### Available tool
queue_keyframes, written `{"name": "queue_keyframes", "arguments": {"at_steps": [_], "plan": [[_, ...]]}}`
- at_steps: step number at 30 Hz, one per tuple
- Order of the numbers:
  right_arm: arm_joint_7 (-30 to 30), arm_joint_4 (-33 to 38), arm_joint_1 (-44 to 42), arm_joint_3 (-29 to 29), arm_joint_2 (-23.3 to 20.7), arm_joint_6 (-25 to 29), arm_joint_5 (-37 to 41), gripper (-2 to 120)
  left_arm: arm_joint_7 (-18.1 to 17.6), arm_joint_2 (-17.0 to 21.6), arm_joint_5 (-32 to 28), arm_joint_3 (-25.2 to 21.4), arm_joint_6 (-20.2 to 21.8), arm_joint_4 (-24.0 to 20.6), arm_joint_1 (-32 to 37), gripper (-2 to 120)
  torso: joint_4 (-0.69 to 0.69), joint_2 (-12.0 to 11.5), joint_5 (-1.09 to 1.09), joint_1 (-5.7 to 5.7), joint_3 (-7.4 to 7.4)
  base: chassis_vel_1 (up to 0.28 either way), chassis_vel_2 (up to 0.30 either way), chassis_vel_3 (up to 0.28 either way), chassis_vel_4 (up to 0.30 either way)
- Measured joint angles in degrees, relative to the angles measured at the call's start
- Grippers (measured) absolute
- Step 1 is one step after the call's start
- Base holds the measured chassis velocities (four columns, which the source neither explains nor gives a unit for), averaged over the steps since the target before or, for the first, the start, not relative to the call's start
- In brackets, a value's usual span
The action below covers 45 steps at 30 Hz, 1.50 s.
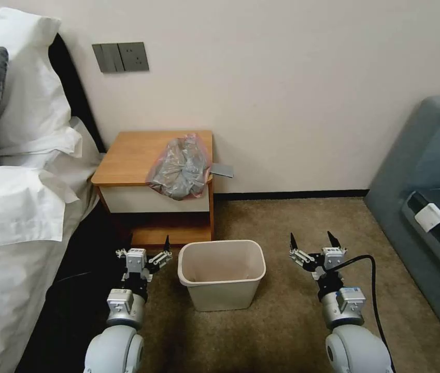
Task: Pick up the garbage bag from the table and place it over the trash can.
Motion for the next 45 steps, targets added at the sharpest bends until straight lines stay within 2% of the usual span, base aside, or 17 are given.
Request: {"name": "queue_keyframes", "arguments": {"at_steps": [21, 25, 26, 27, 29, 31, 32, 35, 36, 39, 40, 43, 44, 45], "plan": [[0.1, 1.7, -0.9, -0.2, 0.1, 0.0, -0.1, 100, 0.0, 0.0, -0.1, -0.3, 0.1, -0.6, 0.3, 100, -0.01, 0.0, 0.00, 0.00, 0.00, 0.000, 0.000, 0.000, 0.000], [0.8, 7.2, -3.6, -1.1, 0.7, -0.4, -0.6, 100, 0.0, -0.4, -1.3, -2.3, 0.9, -4.2, 2.2, 100, 0.00, 0.0, 0.00, 0.00, 0.00, 0.000, 0.000, 0.000, 0.000], [1.3, 10.3, -5.1, -1.6, 1.0, -0.7, -0.9, 100, -0.1, -0.6, -2.0, -3.6, 1.4, -6.5, 3.5, 100, 0.00, 0.0, -0.01, 0.00, 0.00, 0.000, 0.000, 0.000, 0.000], [1.3, 10.3, -5.1, -1.6, 1.0, -0.7, -0.9, 100, -0.1, -0.6, -2.0, -3.6, 1.4, -6.5, 3.5, 100, 0.00, 0.0, -0.01, 0.00, 0.00, 0.000, 0.000, 0.000, 0.000], [1.8, 14.4, -7.1, -2.3, 1.4, -1.0, -1.3, 100, -0.3, -0.9, -3.1, -5.3, 2.1, -9.6, 5.1, 100, 0.00, 0.0, 0.00, 0.00, 0.00, 0.000, 0.000, 0.000, 0.000], [1.8, 14.4, -7.1, -2.3, 1.4, -1.0, -1.3, 100, -0.3, -0.9, -3.1, -5.3, 2.1, -9.6, 5.1, 100, 0.00, 0.0, 0.00, 0.00, 0.00, 0.000, 0.000, 0.000, 0.000], [2.4, 18.7, -9.2, -2.9, 1.8, -1.3, -1.7, 100, -0.4, -1.2, -4.1, -7.2, 2.9, -13.0, 6.9, 100, 0.00, 0.0, -0.01, 0.00, 0.00, 0.000, 0.000, 0.000, 0.000], [2.7, 21.5, -10.6, -3.4, 2.1, -1.6, -2.0, 100, -0.5, -1.4, -4.8, -8.3, 3.4, -15.0, 7.9, 100, 0.00, 0.0, 0.00, 0.00, 0.00, 0.000, 0.000, 0.000, 0.000], [3.2, 25.1, -12.4, -4.0, 2.5, -1.8, -2.3, 100, -0.6, -1.6, -5.7, -9.9, 4.0, -17.8, 9.4, 100, 0.00, 0.0, 0.00, 0.00, 0.00, 0.000, 0.000, 0.000, 0.000], [3.4, 26.8, -13.1, -4.1, 2.6, -2.1, -2.3, 100, -0.8, -1.9, -6.6, -11.3, 4.7, -20.4, 10.8, 100, 0.00, 0.0, -0.04, 0.00, -0.01, 0.000, 0.000, 0.000, 0.000], [3.6, 27.7, -13.7, -4.2, 2.4, -3.2, -1.7, 100, -0.9, -2.1, -7.4, -12.7, 5.2, -22.8, 12.1, 100, 0.00, 0.0, 0.05, 0.00, 0.00, 0.000, 0.000, 0.000, 0.000], [4.5, 29.3, -15.0, -4.4, 2.2, -5.5, -0.3, 100, -1.0, -2.4, -8.3, -14.3, 5.9, -25.7, 13.6, 100, 0.01, 0.0, -0.03, 0.00, 0.00, 0.000, 0.000, 0.000, 0.000], [4.9, 29.5, -15.7, -4.6, 2.1, -6.8, 0.5, 100, -1.1, -2.5, -8.8, -15.3, 6.3, -27.5, 14.6, 100, 0.00, 0.0, 0.02, 0.00, 0.00, 0.000, 0.000, 0.000, 0.000], [4.9, 29.5, -15.7, -4.6, 2.1, -6.8, 0.5, 100, -1.1, -2.5, -8.8, -15.3, 6.3, -27.5, 14.6, 100, 0.00, 0.0, 0.02, 0.00, 0.00, 0.000, 0.000, 0.000, 0.000]]}}
